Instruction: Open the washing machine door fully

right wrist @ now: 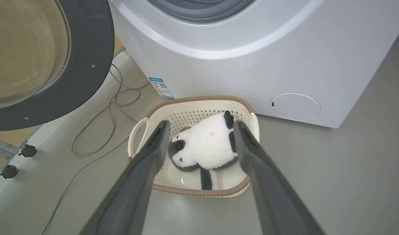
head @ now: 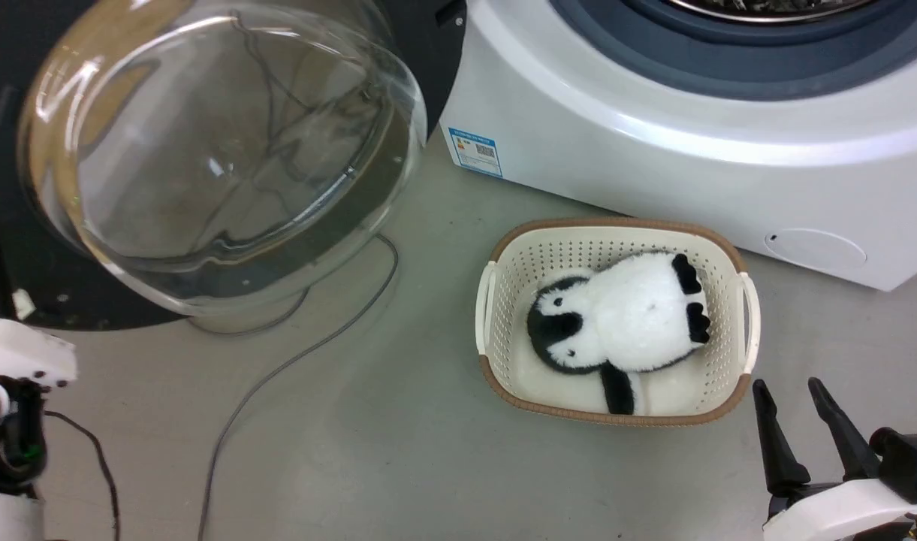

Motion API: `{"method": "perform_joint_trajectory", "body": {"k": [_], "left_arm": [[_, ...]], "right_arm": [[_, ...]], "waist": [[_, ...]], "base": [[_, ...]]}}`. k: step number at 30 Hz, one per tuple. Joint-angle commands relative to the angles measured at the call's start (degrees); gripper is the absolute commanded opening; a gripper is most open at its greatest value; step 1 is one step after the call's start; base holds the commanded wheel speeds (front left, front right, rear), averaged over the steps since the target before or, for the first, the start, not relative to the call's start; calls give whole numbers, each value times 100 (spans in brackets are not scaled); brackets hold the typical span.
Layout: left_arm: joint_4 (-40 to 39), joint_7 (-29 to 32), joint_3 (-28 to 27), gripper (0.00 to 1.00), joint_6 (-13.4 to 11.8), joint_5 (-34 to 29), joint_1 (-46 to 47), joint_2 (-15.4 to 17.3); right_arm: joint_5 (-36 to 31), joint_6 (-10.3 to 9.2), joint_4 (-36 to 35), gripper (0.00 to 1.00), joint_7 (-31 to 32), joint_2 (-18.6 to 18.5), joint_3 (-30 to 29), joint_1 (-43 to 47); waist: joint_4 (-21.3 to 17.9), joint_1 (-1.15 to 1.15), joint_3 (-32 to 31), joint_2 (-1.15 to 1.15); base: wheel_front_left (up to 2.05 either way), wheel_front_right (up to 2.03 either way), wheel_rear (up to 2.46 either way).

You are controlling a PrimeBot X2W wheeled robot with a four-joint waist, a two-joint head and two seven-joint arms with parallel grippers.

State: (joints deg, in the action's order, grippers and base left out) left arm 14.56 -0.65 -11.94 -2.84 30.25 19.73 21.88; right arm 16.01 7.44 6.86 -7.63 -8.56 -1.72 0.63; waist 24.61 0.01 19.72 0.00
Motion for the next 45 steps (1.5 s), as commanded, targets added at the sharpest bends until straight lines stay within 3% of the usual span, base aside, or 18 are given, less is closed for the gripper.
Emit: {"method": "perform_joint_trajectory", "body": {"k": [1,10,20,32,45], "left_arm": [[183,-64,-36,0,40,12,175,105],[1031,-264,-10,0,223,23,614,341],[1240,-546,212,0,355,-76,623,277],[256,-523,709,0,355,-354,27,45],[-1281,-393,1521,0,262,-616,-953,-531]], "right_arm": [[-35,5,-46,100,13,-31,-17,-142],[-56,5,-97,100,48,-42,-88,-180],[-45,5,-2,100,-46,54,-165,-145],[77,5,96,100,-401,153,-32,-91],[-274,5,-596,100,-718,156,55,-16]], "waist": [[-44,-1,56,0],[-109,-1,134,0],[-85,-1,-125,0],[-173,-1,-803,0],[-743,-1,-1530,0]], "base": [[0,0,0],[0,0,0],[0,0,0],[0,0,0],[0,0,0]]}}
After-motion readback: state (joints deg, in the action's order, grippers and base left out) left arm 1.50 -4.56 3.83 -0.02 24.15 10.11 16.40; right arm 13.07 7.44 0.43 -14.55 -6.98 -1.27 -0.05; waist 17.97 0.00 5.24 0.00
